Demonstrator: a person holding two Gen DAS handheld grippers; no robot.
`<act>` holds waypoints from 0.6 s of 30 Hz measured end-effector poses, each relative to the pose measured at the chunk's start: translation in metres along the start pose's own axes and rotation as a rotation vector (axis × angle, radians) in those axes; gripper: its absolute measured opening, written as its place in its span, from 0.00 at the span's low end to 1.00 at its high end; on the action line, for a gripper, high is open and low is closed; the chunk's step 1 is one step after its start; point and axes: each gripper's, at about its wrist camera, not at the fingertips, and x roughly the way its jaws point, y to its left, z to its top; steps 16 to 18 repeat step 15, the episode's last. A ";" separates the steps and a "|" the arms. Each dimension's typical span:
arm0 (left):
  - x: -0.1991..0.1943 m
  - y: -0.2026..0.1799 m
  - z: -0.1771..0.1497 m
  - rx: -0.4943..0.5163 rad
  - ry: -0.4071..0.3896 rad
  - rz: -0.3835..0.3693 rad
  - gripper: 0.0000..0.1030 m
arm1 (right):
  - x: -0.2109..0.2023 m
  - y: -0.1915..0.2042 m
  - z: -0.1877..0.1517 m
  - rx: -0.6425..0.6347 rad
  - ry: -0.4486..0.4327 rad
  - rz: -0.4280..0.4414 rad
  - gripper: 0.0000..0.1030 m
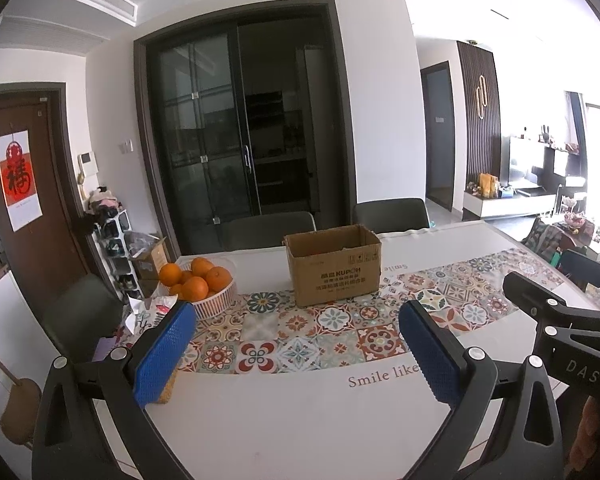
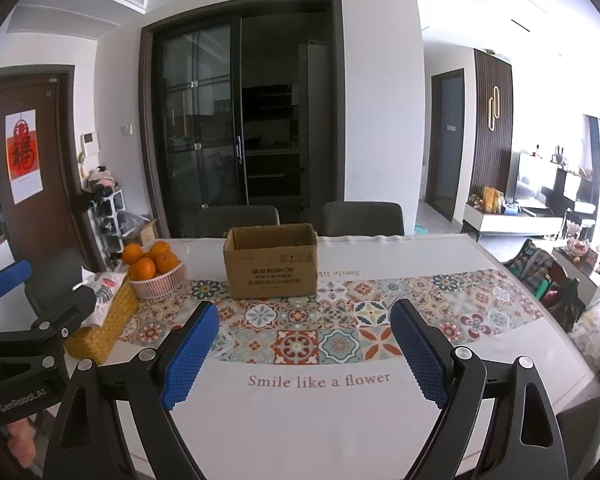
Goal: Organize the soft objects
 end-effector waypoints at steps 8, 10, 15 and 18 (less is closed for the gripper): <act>-0.004 0.000 0.001 -0.003 -0.002 -0.005 1.00 | -0.005 -0.002 0.003 -0.002 -0.005 -0.002 0.86; -0.004 0.000 0.001 -0.003 0.000 -0.004 1.00 | -0.006 -0.003 0.004 -0.002 -0.008 -0.006 0.86; -0.007 0.000 0.004 -0.006 -0.001 -0.001 1.00 | -0.009 -0.003 0.005 -0.006 -0.011 -0.001 0.86; -0.007 0.000 0.004 -0.006 -0.001 -0.001 1.00 | -0.009 -0.003 0.005 -0.006 -0.011 -0.001 0.86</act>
